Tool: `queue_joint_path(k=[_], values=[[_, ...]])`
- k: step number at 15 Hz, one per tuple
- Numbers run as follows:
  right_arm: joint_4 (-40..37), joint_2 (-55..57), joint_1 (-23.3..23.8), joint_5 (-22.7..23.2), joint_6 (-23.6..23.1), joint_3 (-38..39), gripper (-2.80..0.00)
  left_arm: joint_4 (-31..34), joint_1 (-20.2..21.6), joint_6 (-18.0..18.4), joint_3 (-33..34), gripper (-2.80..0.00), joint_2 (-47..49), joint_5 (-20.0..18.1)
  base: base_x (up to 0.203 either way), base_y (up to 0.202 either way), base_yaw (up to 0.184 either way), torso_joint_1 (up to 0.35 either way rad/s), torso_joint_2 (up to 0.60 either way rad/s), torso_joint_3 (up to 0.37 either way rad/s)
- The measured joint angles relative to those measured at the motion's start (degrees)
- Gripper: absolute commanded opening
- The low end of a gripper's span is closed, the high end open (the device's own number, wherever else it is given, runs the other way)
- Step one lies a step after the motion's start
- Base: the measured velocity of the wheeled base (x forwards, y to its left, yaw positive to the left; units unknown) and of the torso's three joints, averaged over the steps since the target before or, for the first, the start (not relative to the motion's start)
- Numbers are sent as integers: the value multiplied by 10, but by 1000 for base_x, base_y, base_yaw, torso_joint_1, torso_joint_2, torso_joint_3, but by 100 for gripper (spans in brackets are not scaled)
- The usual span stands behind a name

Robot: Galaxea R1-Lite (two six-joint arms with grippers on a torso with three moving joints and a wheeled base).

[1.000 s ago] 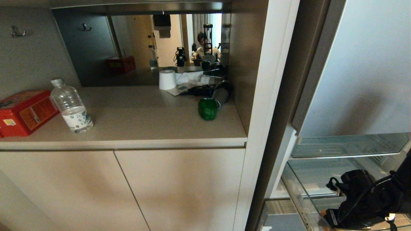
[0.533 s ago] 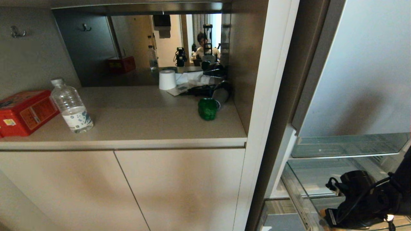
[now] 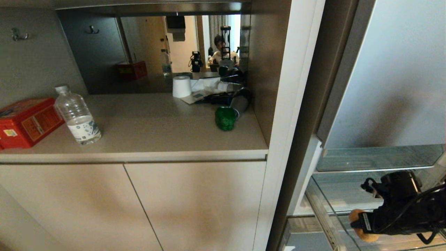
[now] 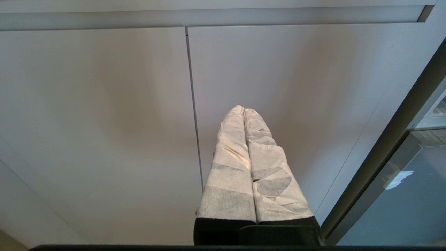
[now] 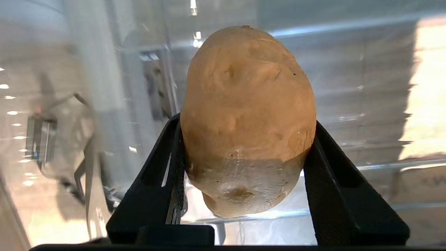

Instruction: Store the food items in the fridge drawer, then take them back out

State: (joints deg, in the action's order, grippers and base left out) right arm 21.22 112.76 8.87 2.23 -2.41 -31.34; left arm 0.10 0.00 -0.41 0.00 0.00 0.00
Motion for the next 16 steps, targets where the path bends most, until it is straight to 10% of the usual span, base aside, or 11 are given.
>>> queue_joint_path(k=[16], values=[[-195, -512, -53, 45, 43, 61, -280, 0, 0, 0, 0, -280, 0, 0, 0, 0, 0, 0, 0, 0]])
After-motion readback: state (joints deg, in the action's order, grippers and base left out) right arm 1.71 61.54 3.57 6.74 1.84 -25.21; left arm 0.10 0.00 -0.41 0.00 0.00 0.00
